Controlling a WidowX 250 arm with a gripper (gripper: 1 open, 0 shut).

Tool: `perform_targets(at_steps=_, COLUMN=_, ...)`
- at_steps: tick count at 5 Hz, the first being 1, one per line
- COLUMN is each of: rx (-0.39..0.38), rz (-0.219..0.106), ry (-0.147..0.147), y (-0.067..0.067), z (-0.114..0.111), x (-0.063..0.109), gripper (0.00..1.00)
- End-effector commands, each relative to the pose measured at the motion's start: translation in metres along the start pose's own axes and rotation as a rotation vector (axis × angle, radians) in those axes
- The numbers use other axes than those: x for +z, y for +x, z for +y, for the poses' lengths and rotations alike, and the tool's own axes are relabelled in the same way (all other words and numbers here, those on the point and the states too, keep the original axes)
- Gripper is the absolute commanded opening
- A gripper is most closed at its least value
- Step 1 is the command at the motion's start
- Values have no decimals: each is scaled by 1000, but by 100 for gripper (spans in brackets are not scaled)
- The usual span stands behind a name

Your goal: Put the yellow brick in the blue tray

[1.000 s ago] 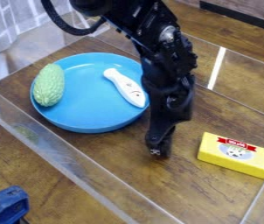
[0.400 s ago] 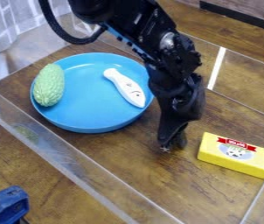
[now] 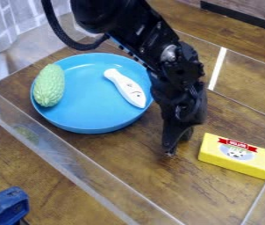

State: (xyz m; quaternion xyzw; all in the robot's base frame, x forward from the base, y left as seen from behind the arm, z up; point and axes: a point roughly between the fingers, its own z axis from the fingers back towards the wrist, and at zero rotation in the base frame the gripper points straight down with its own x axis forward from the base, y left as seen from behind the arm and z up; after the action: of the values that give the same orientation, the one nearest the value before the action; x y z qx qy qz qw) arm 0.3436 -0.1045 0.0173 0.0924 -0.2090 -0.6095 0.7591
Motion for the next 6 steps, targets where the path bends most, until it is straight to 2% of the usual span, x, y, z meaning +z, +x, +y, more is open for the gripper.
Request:
perform_targets(at_steps=1, rx=42, rz=22, ry=-25, y=-3, z=-12, x=-6, gripper=0)
perform_targets(at_steps=4, rx=123, rz=8, ry=-1, y=2, z=-14, x=-1, gripper=0)
perform_targets(at_steps=6, rx=58, rz=-62, ry=-16, y=12, z=-17, x=-1, gripper=0)
